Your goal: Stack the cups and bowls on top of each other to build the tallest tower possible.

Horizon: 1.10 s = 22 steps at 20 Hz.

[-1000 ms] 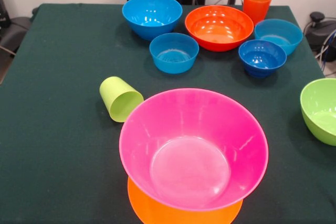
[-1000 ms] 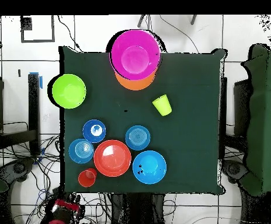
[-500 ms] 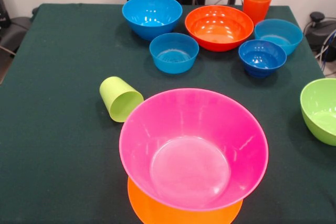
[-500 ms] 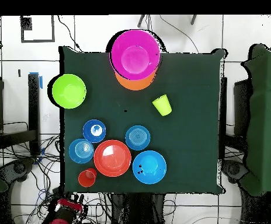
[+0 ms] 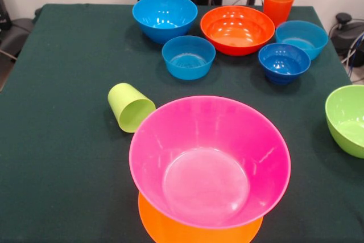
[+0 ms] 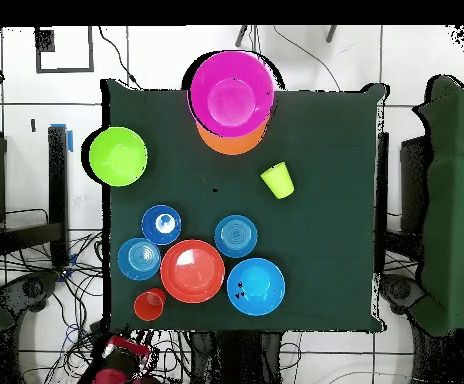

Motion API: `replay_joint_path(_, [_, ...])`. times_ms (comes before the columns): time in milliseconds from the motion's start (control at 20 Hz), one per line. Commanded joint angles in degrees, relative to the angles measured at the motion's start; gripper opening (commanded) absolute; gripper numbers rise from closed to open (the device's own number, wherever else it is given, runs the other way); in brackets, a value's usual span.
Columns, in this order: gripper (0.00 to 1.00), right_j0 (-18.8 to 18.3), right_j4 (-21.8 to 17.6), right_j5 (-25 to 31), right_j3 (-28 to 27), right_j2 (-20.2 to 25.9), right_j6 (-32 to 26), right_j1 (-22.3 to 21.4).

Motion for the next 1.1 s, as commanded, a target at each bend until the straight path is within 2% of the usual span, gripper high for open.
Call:
replay_joint_path(50, [1.0,-0.5,-2.1,-0.4,-8.3,1.7,0.7,7.0])
replay_joint_path(450, [1.0,0.4,-2.1,-1.8,-10.2,1.1,1.6,9.4])
replay_joint_path(1100, [1.0,0.8,-2.6,-1.8,-11.5,0.6,2.4,10.7])
